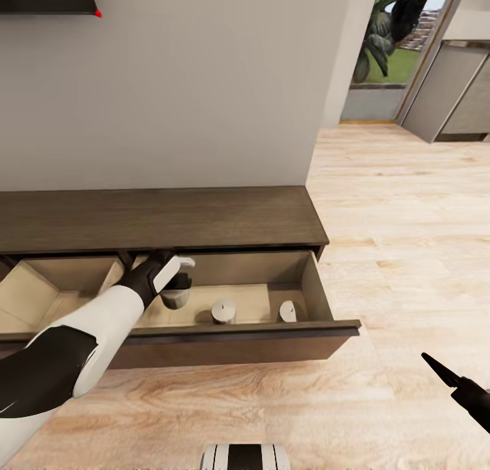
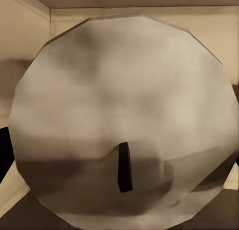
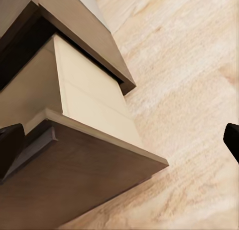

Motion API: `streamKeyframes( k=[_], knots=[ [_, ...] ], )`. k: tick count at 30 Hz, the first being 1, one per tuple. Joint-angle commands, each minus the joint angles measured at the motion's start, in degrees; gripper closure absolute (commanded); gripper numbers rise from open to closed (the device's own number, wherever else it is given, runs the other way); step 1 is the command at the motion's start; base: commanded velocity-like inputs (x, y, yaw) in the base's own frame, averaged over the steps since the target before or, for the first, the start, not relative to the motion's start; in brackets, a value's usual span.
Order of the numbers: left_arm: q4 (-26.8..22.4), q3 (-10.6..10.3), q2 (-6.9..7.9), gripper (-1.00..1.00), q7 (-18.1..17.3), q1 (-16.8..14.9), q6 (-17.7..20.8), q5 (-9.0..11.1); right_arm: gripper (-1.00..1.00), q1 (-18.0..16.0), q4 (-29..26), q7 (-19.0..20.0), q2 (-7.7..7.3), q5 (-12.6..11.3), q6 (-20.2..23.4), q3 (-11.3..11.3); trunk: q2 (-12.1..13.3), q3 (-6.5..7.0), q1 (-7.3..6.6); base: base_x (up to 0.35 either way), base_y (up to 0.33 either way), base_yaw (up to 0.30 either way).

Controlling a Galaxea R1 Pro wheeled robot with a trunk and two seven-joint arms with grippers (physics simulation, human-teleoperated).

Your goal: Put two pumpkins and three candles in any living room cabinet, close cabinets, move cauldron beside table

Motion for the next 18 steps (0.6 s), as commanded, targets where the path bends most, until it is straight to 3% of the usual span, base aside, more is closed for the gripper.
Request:
streamKeyframes(
  k=[1, 18],
  knots=[
    [-0.06, -0.43, 0.04, 1.0, 0.43, -0.04, -0.36, 0.55, -1.0, -0.04, -0.01, 0.11, 0.0, -0.23, 0.38, -0.08, -0.03, -0.27, 0.01, 0.0, 0.0, 0.0],
    [-0.06, -0.43, 0.12, 1.0, 0.32, 0.0, -1.31, 0.52, -1.0, -0.04, -0.01, 0.11, 0.02, -0.23, 0.38, -0.03, -0.26, -4.04, 0.45, 0.0, 0.0, 0.0]
  ],
)
